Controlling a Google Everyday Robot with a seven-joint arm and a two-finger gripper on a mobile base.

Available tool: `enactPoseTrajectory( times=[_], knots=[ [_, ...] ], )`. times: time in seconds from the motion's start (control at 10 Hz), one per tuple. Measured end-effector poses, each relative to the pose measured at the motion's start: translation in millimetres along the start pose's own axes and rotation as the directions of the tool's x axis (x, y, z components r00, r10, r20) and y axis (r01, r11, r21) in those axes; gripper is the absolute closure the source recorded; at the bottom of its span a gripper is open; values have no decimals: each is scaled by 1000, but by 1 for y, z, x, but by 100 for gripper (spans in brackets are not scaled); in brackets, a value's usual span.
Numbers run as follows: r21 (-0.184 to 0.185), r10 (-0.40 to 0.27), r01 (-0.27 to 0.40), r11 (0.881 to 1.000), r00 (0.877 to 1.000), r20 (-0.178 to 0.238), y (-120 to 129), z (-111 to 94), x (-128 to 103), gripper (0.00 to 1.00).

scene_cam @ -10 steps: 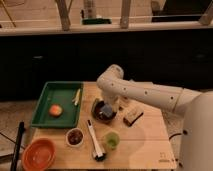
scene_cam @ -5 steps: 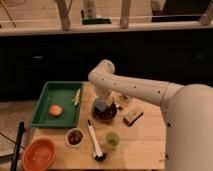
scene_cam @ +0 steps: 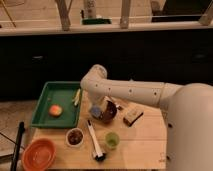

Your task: Wipe purple bowl with sponge

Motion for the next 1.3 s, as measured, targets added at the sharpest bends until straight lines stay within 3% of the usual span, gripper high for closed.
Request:
enactPoseTrajectory(
  times=[0.3,0.5,1.0,1.3],
  knots=[
    [-11,22,-22,1000,1000,13,38,-4,11,100],
    [-16,65,-65,998,998,8,58,-5,31,100],
    [-25,116,-117,993,993,-28,40,-1,76,100],
    [-7,62,-62,998,998,-12,22,-2,69,100]
  ],
)
